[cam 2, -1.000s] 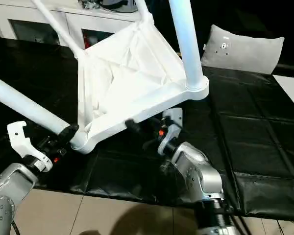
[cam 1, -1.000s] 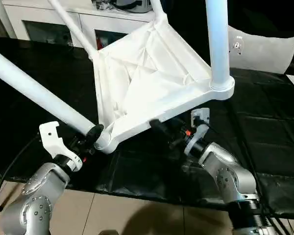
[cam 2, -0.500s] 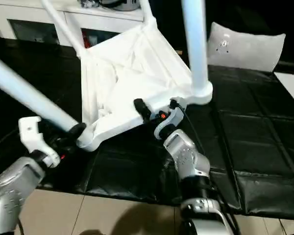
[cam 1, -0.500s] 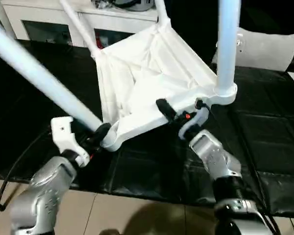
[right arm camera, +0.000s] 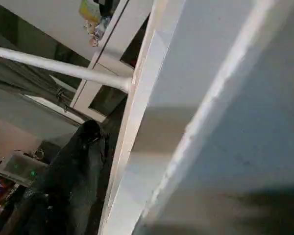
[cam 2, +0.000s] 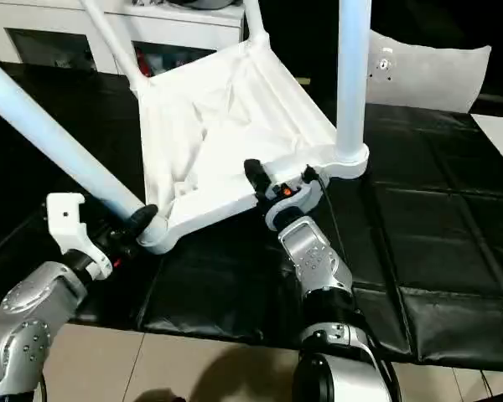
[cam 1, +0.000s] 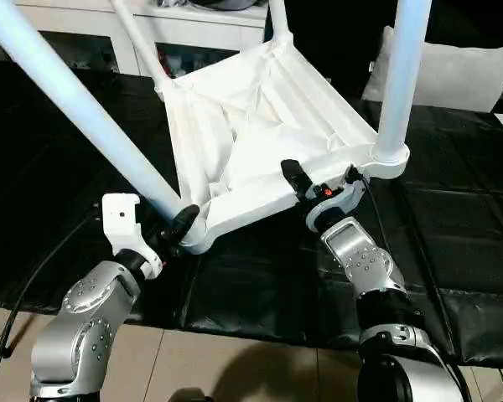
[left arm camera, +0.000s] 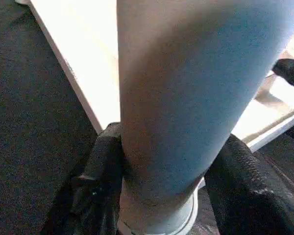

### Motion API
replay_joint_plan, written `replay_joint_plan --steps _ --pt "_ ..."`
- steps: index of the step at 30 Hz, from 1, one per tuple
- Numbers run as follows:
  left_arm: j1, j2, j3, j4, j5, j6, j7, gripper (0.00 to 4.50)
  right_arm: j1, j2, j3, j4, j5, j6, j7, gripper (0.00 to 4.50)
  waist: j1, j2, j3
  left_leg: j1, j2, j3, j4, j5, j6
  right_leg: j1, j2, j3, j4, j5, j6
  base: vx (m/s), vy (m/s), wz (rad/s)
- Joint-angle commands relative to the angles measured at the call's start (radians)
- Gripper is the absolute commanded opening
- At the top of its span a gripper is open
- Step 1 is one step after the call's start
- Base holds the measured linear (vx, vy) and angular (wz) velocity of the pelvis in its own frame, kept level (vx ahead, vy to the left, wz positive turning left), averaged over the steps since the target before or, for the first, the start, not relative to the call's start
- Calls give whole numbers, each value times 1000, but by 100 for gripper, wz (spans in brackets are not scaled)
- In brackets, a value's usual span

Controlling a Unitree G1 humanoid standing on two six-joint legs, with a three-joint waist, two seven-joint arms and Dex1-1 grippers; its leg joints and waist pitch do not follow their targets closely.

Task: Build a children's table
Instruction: Flip table

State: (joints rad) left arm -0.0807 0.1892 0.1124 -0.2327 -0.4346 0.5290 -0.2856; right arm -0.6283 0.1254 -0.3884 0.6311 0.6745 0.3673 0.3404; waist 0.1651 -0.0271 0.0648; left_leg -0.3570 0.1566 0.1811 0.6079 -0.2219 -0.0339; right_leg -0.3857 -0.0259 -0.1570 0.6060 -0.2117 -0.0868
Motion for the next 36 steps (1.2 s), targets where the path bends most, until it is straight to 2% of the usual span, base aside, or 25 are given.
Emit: replay_joint_plan --steps 1,3,4,5,7,8,12,14,18,22,23,24,28,30,32,34,35,36 --pt "5 -13 -78 5 -16 10 -64 202 -72 22 12 -24 51 36 31 330 -3 8 -76 7 113 -50 -67 26 56 64 -170 109 -64 -59 -32 0 0 0" --pt "5 -11 -82 6 -12 8 -66 202 -83 17 6 -19 62 62 45 320 -4 9 -76 7 113 -51 -67 31 59 63 -169 109 -61 -46 -35 0 0 0" --pt "5 -11 -82 7 -10 7 -66 202 -85 15 9 -19 59 61 54 308 -5 4 -76 8 114 -50 -67 34 61 63 -168 109 -60 -43 -35 0 0 0" --pt "5 -10 -83 10 -5 4 -67 202 -86 15 14 -23 54 53 65 300 -4 6 -77 6 111 -49 -66 40 62 64 -170 109 -59 -39 -37 0 0 0" --pt "5 -8 -83 12 -1 1 -68 202 -85 17 16 -27 52 50 66 284 -5 -5 -76 3 107 -47 -65 47 67 67 -170 109 -60 -46 -34 0 0 0" --pt "8 -6 -82 13 3 -3 -68 202 -84 18 19 -30 48 45 67 274 -4 -3 -75 3 106 -46 -64 50 71 65 -169 108 -62 -61 -27 0 0 0" --pt "17 2 -73 17 17 -17 -59 202 -84 17 26 -39 40 44 67 254 -7 -7 -76 4 108 -46 -64 65 79 63 -167 108 -60 -56 -19 0 0 0" --pt "18 4 -69 23 24 -23 -59 201 -83 11 29 -48 31 52 67 226 -10 -6 -75 5 109 -47 -64 65 80 62 -167 107 -60 -58 -21 0 0 0" --pt "17 8 -59 35 40 -35 -57 201 -73 14 14 -88 65 70 76 215 -9 -6 -74 5 106 -46 -65 55 77 64 -167 108 -64 -82 -12 0 0 0" --pt "17 12 -56 43 49 -50 -52 201 -70 16 13 -102 54 36 69 205 -9 -5 -75 5 108 -46 -64 59 75 63 -168 108 -62 -70 -15 0 0 0" --pt "15 12 -47 49 49 -59 -47 257 -70 18 6 -119 55 8 71 202 -9 -6 -75 5 107 -46 -64 62 74 64 -168 108 -60 -63 -18 0 0 0" --pt "14 22 -44 53 69 -83 -41 271 -66 18 8 -134 48 -14 77 201 -9 -6 -76 3 107 -47 -64 65 76 64 -168 108 -60 -56 -19 0 0 0" --pt "20 40 -37 54 79 -116 -57 270 -68 2 -1 -143 31 -44 60 194 -11 -6 -77 3 107 -48 -62 83 85 64 -167 108 -56 -32 -13 0 0 0" --pt "29 51 -40 50 85 -131 -69 270 -64 -6 -1 -156 27 -51 55 190 -14 -6 -78 5 109 -48 -62 87 86 63 -168 107 -52 -17 -23 0 0 0" --pt "62 61 -28 32 91 -170 -85 270 -32 -37 28 -213 -10 -48 53 186 -17 -8 -78 2 107 -49 -60 100 92 65 -168 107 -51 4 -28 0 0 0" --pt "74 64 -27 23 91 -182 -94 270 -23 -43 28 -232 -9 -42 48 186 -18 -10 -82 1 107 -49 -58 116 97 66 -168 107 -44 29 -28 0 0 0" --pt "83 66 -29 17 96 -188 -95 301 -15 -51 31 -243 -20 -48 42 186 -20 -11 -84 0 108 -50 -55 137 107 64 -165 106 -38 60 -30 0 0 0" --pt "86 67 -30 15 97 -190 -96 301 -12 -53 32 -247 -24 -50 41 186 -20 -11 -85 -1 106 -48 -53 147 118 60 -164 107 -36 78 -31 0 0 0"
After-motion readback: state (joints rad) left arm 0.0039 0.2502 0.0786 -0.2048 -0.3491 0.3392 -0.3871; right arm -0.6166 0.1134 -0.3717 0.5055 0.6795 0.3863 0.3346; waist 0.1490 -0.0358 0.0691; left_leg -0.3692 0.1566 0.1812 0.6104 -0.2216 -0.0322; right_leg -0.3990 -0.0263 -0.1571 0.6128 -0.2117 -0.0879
